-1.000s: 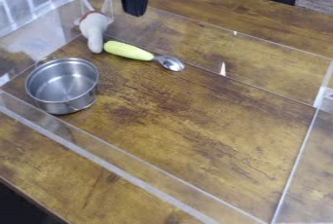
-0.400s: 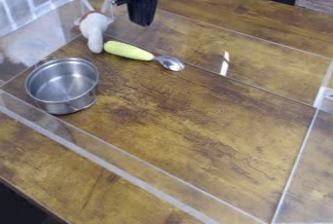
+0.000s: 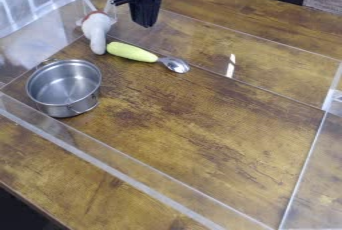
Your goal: Move the green spoon to the right
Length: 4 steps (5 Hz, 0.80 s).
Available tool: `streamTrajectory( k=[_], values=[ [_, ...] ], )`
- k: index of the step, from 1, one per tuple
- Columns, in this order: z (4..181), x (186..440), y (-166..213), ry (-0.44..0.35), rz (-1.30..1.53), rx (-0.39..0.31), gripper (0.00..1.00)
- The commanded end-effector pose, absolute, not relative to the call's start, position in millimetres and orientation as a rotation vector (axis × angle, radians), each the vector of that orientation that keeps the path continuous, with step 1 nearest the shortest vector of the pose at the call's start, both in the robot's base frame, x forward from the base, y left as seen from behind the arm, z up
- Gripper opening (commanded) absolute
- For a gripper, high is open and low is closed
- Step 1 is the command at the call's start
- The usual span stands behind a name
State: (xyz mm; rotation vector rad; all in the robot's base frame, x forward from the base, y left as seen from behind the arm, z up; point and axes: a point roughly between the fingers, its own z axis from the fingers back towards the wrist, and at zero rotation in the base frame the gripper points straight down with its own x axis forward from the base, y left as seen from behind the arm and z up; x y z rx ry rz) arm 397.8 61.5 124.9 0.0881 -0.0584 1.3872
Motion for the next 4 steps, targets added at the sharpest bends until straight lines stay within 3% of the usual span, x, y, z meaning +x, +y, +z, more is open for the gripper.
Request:
streamTrajectory(
  k=[1, 4],
  values=[
    [166.2, 394.7, 56.7, -0.164, 1.454, 0.022, 0.00],
    [169.5, 392.5, 54.7, -0.178, 1.429, 0.025, 0.00]
  ],
)
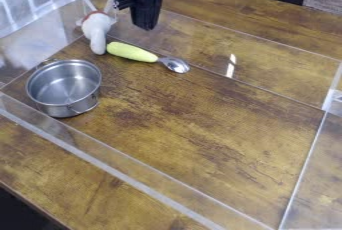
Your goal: Move the green spoon to the right
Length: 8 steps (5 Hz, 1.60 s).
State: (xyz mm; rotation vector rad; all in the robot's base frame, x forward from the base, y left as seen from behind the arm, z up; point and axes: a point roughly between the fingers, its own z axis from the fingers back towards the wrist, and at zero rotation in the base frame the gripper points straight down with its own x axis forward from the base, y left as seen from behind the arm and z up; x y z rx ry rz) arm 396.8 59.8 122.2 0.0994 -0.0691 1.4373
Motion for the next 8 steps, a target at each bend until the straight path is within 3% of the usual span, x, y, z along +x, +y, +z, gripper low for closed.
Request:
streamTrajectory(
  k=[1, 2, 3, 8],
  values=[
    [169.3, 392.2, 55.7, -0.183, 1.389, 0.029, 0.00],
    [170.2, 392.3, 56.2, -0.190, 1.392, 0.029, 0.00],
    [155.1, 392.7, 56.2, -0.180, 1.446, 0.045, 1.00],
    [85.3, 401.2, 63.5, -0.122, 1.615, 0.092, 1.00]
  ],
)
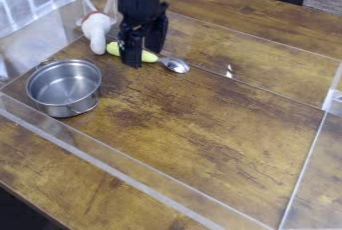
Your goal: Move the green spoon to the right
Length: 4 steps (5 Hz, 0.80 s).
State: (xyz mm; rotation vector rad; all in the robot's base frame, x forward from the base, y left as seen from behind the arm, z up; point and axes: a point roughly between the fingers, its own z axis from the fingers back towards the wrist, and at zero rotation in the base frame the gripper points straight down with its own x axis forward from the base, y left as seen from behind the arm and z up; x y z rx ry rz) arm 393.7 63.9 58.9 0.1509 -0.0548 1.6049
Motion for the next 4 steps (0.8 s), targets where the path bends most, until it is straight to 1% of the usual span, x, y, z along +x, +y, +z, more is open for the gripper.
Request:
streamTrajectory(
  k=[1, 2, 3, 4],
  values=[
    [77.4, 406.3, 67.3, -0.108, 1.635, 0.090, 1.00],
    [70.7, 409.6, 71.6, -0.095, 1.646, 0.085, 1.00],
    [65.5, 411.9, 75.6, -0.085, 1.656, 0.084, 0.00],
    [64.6, 416.6, 82.8, -0.073, 1.676, 0.081, 0.00]
  ],
)
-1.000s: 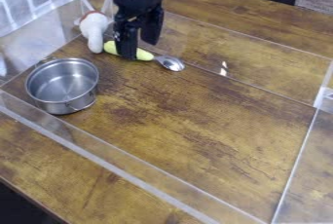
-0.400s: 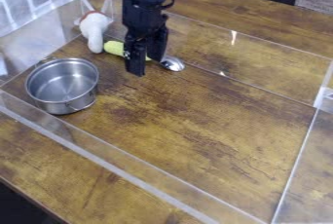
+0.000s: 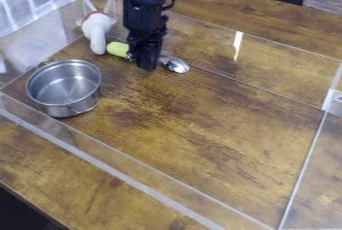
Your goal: Move the green spoon to the right
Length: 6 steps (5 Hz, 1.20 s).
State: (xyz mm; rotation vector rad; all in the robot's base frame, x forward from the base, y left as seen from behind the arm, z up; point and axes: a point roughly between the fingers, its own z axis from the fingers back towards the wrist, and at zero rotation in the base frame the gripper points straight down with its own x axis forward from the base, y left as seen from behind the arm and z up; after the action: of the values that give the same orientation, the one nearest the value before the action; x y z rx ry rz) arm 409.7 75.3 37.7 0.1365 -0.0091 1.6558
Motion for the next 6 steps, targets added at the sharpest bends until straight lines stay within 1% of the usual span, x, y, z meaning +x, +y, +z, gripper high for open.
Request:
streamTrajectory(
  k=[1, 3, 6],
  values=[
    [61.2, 422.4, 88.4, -0.054, 1.681, 0.073, 0.00],
    [55.8, 427.6, 94.0, -0.017, 1.689, 0.058, 0.00],
    [54.0, 427.9, 96.0, 0.033, 1.682, 0.028, 0.00]
  ],
)
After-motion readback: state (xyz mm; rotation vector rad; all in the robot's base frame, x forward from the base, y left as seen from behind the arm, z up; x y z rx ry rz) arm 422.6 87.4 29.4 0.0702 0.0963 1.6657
